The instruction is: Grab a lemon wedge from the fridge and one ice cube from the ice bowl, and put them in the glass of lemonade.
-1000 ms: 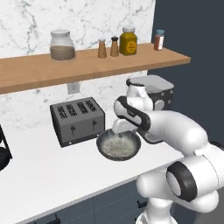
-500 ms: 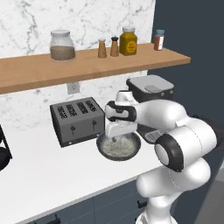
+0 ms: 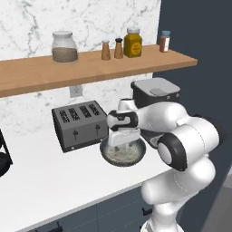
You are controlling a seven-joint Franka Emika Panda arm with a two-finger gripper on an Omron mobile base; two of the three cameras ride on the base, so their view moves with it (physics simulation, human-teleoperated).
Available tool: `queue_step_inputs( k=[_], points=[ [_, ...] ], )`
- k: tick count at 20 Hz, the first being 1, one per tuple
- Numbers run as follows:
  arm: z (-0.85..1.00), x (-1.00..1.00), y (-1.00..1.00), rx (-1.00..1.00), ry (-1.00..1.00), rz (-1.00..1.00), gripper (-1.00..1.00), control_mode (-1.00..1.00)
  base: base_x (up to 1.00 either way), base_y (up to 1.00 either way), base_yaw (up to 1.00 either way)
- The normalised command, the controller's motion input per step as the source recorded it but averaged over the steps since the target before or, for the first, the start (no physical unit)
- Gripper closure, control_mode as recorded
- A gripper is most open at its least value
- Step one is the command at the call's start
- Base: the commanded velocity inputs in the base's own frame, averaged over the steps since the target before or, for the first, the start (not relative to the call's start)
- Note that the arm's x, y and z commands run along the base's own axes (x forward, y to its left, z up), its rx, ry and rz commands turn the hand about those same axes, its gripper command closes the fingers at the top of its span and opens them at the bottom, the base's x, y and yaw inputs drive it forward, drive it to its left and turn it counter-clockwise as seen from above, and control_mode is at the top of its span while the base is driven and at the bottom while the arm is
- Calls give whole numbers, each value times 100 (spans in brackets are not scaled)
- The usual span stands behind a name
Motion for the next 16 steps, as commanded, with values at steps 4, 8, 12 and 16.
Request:
queue_step_inputs(
  k=[4, 8, 12, 16],
  points=[
    [-26, 38, 17, -1, 0, 0, -100, -100, 0, 0, 0],
    [-38, 26, 8, 0, 0, 0, -100, -100, 0, 0, 0],
    [-27, 2, 0, 0, 0, 0, -100, -100, 0, 0, 0],
    [0, 0, 0, 0, -7, 0, -100, -100, 0, 0, 0]
  ],
)
